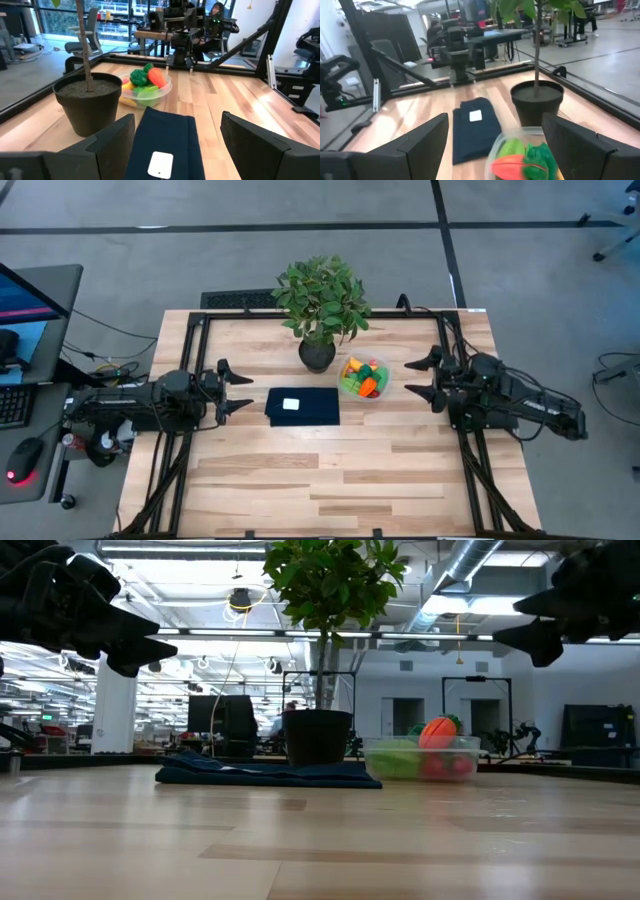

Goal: Pick and placing Produce into tupperware
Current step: Return to Home Position

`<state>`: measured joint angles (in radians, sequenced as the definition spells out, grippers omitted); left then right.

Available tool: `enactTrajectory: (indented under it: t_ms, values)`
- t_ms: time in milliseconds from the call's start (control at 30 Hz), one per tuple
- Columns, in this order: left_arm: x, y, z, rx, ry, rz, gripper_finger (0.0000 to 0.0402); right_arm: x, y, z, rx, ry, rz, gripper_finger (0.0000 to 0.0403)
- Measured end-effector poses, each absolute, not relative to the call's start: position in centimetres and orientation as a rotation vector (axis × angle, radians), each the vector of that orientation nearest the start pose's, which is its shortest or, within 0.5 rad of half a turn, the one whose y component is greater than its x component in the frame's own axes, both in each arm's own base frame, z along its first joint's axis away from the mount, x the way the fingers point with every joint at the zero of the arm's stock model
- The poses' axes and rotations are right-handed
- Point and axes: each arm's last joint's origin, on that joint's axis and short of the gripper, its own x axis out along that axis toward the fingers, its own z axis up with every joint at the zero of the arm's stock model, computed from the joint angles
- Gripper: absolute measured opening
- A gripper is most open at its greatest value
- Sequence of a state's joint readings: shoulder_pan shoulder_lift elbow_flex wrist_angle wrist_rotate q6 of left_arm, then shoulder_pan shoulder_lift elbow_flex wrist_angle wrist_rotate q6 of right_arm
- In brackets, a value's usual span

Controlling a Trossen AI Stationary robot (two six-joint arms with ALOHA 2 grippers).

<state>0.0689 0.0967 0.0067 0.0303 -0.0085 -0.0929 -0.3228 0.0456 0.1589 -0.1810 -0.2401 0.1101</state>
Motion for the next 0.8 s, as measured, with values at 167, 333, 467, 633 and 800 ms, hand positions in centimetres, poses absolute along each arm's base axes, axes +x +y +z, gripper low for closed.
enactTrajectory:
  t_ms: [167,333,467,633,800]
  values:
    - [10.3,0.7,16.1,-0.096,0.056,0.076,0.0281,8.7,-1.9,19.8,0.142,0.040,-0.117,0.0315]
    - [10.3,0.7,16.1,-0.104,0.056,0.074,0.0281,8.8,-1.5,20.2,0.151,-0.002,-0.083,0.0315]
    - [10.3,0.7,16.1,-0.104,0.056,0.071,0.0281,8.9,-1.2,20.2,0.154,0.000,-0.102,0.0315]
    - [10.3,0.7,16.1,-0.107,0.056,0.072,0.0281,8.9,-0.7,20.2,0.157,0.004,-0.109,0.0315]
    - [10.3,0.7,16.1,-0.107,0.055,0.071,0.0281,9.0,-0.4,20.0,0.150,0.008,-0.109,0.0315]
